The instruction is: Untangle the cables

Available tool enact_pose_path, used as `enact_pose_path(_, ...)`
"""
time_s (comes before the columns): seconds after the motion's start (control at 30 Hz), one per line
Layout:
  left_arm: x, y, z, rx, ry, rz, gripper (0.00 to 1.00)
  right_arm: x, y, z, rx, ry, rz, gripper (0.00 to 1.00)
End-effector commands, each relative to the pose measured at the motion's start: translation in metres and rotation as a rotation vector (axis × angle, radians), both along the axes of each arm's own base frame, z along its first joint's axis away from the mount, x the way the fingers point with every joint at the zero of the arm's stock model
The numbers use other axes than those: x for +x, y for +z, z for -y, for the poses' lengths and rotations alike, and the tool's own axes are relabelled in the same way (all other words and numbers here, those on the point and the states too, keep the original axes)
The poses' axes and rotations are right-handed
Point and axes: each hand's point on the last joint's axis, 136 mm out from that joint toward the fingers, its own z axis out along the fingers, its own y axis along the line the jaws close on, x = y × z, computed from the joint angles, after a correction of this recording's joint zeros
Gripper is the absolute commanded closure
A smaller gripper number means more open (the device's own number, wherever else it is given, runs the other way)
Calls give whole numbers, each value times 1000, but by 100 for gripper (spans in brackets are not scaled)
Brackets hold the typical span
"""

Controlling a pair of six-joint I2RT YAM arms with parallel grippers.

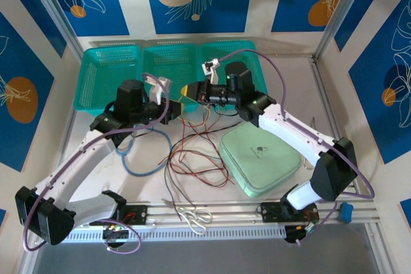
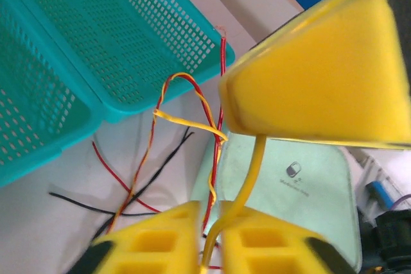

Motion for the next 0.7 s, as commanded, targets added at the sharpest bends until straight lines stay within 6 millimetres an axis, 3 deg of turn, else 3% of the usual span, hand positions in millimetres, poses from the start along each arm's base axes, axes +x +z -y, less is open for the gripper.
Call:
enact_pose_path(0.0,5,10,1,-14,24,30,98,4,22,6,33,5,38,74)
enact_pose_path(0.07,10,16,-1,-14,53,41,100,9,29,22,17,-36,69,49)
enact_pose_path(0.13,14,23,-2,-23,76,44,100,12,37,41,-14,-91,110,40)
enact_pose_path(0.27,20,32,2,-26,77,25,100,3,53,74,-100,-153,195,36)
enact_pose_path(0.4,26,36,3,-11,85,8,100,-15,46,89,-195,-176,205,34)
enact_pose_path(0.53,28,42,2,-3,97,6,100,-37,30,84,-256,-159,211,31)
enact_pose_path(0.67,28,50,2,-13,96,18,100,-53,8,66,-273,-108,165,30)
